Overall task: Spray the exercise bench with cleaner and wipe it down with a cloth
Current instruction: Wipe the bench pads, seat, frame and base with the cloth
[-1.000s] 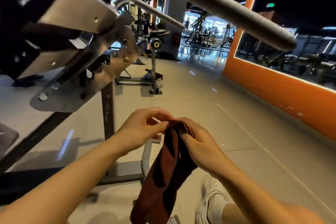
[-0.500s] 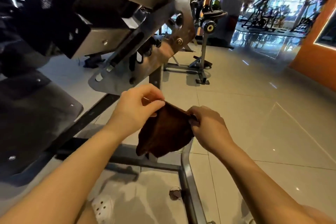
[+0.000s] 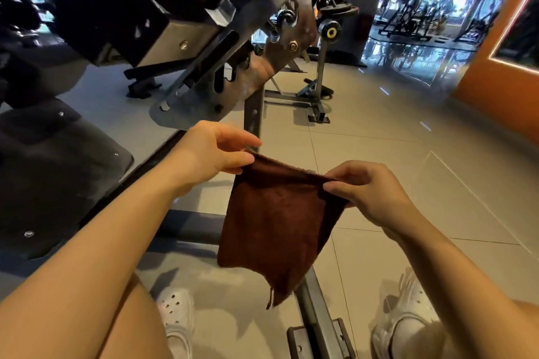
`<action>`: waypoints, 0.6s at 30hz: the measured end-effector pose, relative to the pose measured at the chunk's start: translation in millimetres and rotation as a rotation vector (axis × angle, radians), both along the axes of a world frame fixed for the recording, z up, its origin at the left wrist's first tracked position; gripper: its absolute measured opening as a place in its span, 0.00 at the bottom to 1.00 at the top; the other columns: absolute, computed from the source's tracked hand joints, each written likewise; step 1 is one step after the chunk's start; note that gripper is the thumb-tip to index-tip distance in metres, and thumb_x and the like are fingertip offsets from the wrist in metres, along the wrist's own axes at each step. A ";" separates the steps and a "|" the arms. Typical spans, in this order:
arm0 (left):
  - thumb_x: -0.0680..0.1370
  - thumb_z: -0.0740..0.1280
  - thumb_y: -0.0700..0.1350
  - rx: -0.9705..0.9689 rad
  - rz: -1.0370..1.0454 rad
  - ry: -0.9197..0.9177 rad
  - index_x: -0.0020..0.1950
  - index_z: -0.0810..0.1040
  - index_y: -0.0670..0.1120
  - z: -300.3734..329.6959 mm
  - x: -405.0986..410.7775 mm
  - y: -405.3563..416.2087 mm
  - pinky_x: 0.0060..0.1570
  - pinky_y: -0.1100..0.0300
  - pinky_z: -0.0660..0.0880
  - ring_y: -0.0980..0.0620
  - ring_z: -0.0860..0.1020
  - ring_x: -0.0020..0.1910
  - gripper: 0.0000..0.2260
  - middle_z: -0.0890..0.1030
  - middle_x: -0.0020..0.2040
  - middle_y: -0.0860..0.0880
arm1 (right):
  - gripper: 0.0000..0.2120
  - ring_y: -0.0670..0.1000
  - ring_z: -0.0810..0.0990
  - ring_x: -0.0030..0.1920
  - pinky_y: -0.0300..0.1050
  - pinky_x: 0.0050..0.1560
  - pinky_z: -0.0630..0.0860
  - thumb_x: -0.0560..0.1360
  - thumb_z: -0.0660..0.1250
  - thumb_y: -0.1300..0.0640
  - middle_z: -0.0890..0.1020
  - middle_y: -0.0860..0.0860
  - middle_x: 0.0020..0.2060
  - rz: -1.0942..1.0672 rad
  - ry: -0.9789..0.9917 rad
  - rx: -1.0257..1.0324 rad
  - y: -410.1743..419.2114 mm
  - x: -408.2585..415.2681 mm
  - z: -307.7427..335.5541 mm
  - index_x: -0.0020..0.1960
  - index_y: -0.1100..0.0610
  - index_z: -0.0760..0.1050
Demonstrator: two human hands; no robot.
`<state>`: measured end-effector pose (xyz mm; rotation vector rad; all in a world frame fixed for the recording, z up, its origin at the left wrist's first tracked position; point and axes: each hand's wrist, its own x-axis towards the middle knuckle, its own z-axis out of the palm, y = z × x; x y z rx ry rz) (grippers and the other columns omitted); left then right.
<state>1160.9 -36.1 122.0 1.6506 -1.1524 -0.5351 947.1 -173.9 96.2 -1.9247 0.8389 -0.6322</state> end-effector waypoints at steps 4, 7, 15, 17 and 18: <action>0.77 0.69 0.39 0.070 0.018 -0.063 0.44 0.80 0.52 -6.8 -1.9 -3.9 0.48 0.53 0.81 0.49 0.81 0.47 0.08 0.83 0.45 0.49 | 0.05 0.51 0.83 0.41 0.48 0.43 0.81 0.73 0.73 0.64 0.85 0.53 0.37 0.025 0.099 -0.043 0.8 -1.6 31.0 0.40 0.56 0.81; 0.80 0.65 0.40 -0.024 0.038 -0.060 0.46 0.77 0.50 -15.6 -5.8 -13.8 0.54 0.46 0.78 0.48 0.79 0.48 0.06 0.80 0.45 0.48 | 0.05 0.49 0.83 0.40 0.45 0.40 0.80 0.74 0.71 0.64 0.84 0.52 0.37 0.095 0.093 -0.056 -7.6 4.5 46.4 0.41 0.56 0.80; 0.80 0.64 0.40 -0.046 0.002 -0.088 0.49 0.79 0.53 -14.3 -2.3 -45.6 0.39 0.59 0.77 0.52 0.79 0.44 0.08 0.80 0.44 0.58 | 0.09 0.53 0.79 0.44 0.50 0.50 0.73 0.80 0.63 0.60 0.82 0.56 0.41 0.162 0.121 0.276 -44.5 6.1 19.3 0.49 0.59 0.81; 0.80 0.63 0.40 -0.085 0.054 -0.056 0.50 0.79 0.54 -9.1 4.0 -47.8 0.40 0.54 0.79 0.47 0.79 0.46 0.09 0.80 0.46 0.55 | 0.09 0.52 0.78 0.43 0.48 0.49 0.72 0.79 0.63 0.56 0.81 0.54 0.40 0.215 0.088 0.292 -43.7 14.1 26.3 0.49 0.58 0.81; 0.80 0.63 0.40 -0.101 0.073 -0.061 0.50 0.79 0.55 -7.5 7.3 -48.3 0.41 0.52 0.79 0.45 0.79 0.46 0.10 0.79 0.48 0.52 | 0.09 0.51 0.79 0.43 0.47 0.49 0.72 0.79 0.64 0.55 0.82 0.53 0.40 0.237 0.068 0.284 -43.2 17.8 28.6 0.49 0.57 0.81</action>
